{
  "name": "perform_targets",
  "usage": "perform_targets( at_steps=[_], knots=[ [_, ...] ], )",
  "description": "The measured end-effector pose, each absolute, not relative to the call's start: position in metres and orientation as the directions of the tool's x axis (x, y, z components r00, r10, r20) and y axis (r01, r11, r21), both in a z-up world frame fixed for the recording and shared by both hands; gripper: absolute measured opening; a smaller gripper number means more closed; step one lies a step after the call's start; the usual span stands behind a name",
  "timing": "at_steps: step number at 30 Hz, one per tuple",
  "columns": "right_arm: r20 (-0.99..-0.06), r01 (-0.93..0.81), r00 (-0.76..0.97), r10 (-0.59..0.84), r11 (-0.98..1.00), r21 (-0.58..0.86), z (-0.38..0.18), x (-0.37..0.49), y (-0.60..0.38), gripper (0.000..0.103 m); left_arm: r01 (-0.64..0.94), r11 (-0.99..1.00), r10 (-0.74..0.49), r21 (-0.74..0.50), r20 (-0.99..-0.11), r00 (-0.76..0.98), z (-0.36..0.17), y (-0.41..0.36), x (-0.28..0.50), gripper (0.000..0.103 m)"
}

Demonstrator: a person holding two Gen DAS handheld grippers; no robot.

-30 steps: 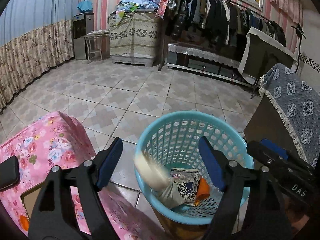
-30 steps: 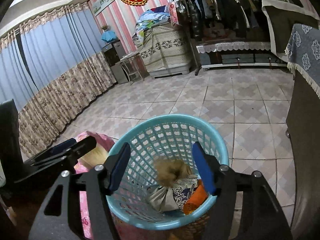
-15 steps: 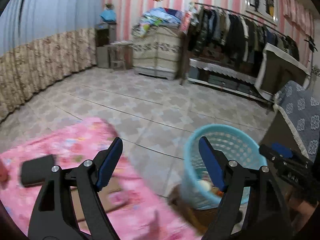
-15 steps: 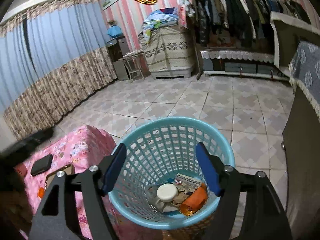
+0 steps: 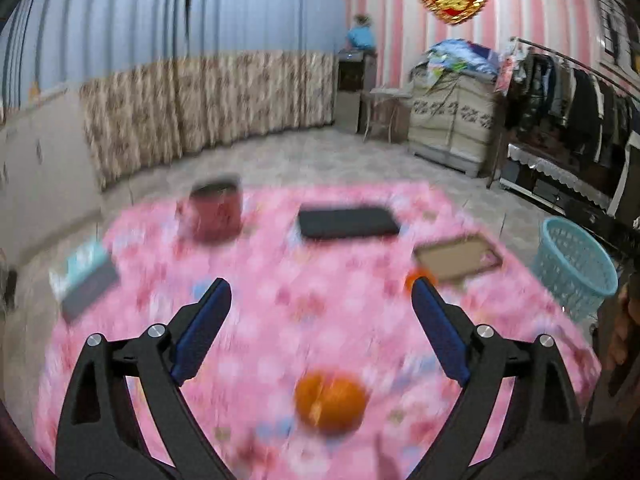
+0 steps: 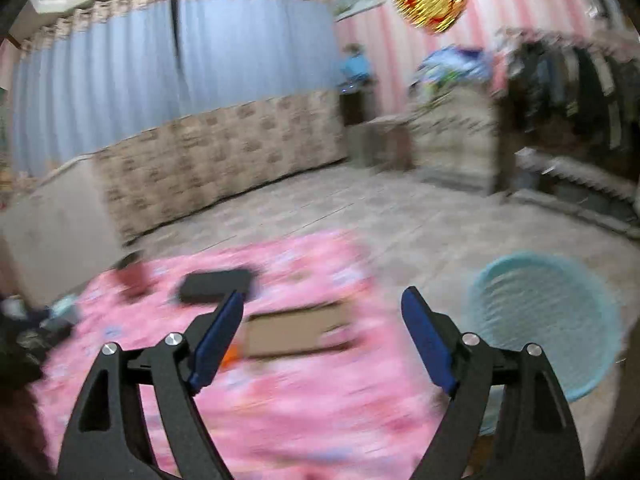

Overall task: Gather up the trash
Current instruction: 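Move both grippers back over the table, then grasp the orange cup with the right gripper while the left gripper grasps the orange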

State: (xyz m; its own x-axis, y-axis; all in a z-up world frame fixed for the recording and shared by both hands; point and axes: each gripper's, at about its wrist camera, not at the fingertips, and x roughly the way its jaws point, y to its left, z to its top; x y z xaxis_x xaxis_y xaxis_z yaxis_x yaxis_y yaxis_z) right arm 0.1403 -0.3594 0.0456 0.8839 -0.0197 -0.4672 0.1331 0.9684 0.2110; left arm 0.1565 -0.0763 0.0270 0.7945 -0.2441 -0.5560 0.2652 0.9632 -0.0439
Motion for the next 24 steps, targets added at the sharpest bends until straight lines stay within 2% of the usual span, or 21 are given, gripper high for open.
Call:
perform_targets(
  at_steps=[5, 10, 12, 14, 16, 18, 20, 23, 24],
  knots=[
    [-0.563, 0.049, 0.825, 0.054, 0.985, 0.167, 0.009, 0.148, -0.315, 0.08, 0.272, 0.954, -0.29, -0.126, -0.615, 0.733, -0.016, -0.071, 0.143, 0.089],
    [-0.586, 0.041, 0.809, 0.045, 0.99, 0.133, 0.001, 0.15, -0.31, 0.08, 0.242, 0.964, -0.248, -0.108, -0.689, 0.681, -0.049, -0.078, 0.151, 0.089],
    [-0.594, 0.039, 0.803, 0.047, 0.991, 0.13, 0.0, 0.154, -0.308, 0.08, 0.223, 0.963, -0.262, -0.149, -0.7, 0.664, -0.05, -0.073, 0.157, 0.089],
    [-0.598, 0.036, 0.8, 0.048, 0.991, 0.128, 0.0, 0.156, -0.308, 0.08, 0.217, 0.961, -0.27, -0.171, -0.752, 0.601, -0.061, -0.073, 0.166, 0.086],
    [-0.602, 0.029, 0.797, 0.054, 0.991, 0.128, 0.001, 0.161, -0.305, 0.08, 0.217, 0.961, -0.272, -0.174, -0.754, 0.599, -0.062, -0.074, 0.168, 0.085],
    [-0.608, 0.023, 0.792, 0.058, 0.992, 0.124, -0.001, 0.163, -0.302, 0.08, 0.232, 0.959, -0.272, -0.162, -0.755, 0.597, -0.062, -0.077, 0.167, 0.076],
    [-0.619, 0.008, 0.783, 0.062, 0.994, 0.109, -0.002, 0.165, -0.298, 0.08, 0.248, 0.958, -0.267, -0.142, -0.757, 0.597, -0.063, -0.082, 0.166, 0.059],
    [-0.608, 0.005, 0.791, 0.067, 0.993, 0.116, -0.001, 0.164, -0.296, 0.08, 0.265, 0.956, -0.268, -0.128, -0.751, 0.604, -0.061, -0.084, 0.165, 0.048],
    [-0.603, 0.005, 0.794, 0.072, 0.992, 0.124, 0.0, 0.163, -0.297, 0.08, 0.268, 0.955, -0.273, -0.131, -0.748, 0.605, -0.059, -0.084, 0.164, 0.048]
  ],
)
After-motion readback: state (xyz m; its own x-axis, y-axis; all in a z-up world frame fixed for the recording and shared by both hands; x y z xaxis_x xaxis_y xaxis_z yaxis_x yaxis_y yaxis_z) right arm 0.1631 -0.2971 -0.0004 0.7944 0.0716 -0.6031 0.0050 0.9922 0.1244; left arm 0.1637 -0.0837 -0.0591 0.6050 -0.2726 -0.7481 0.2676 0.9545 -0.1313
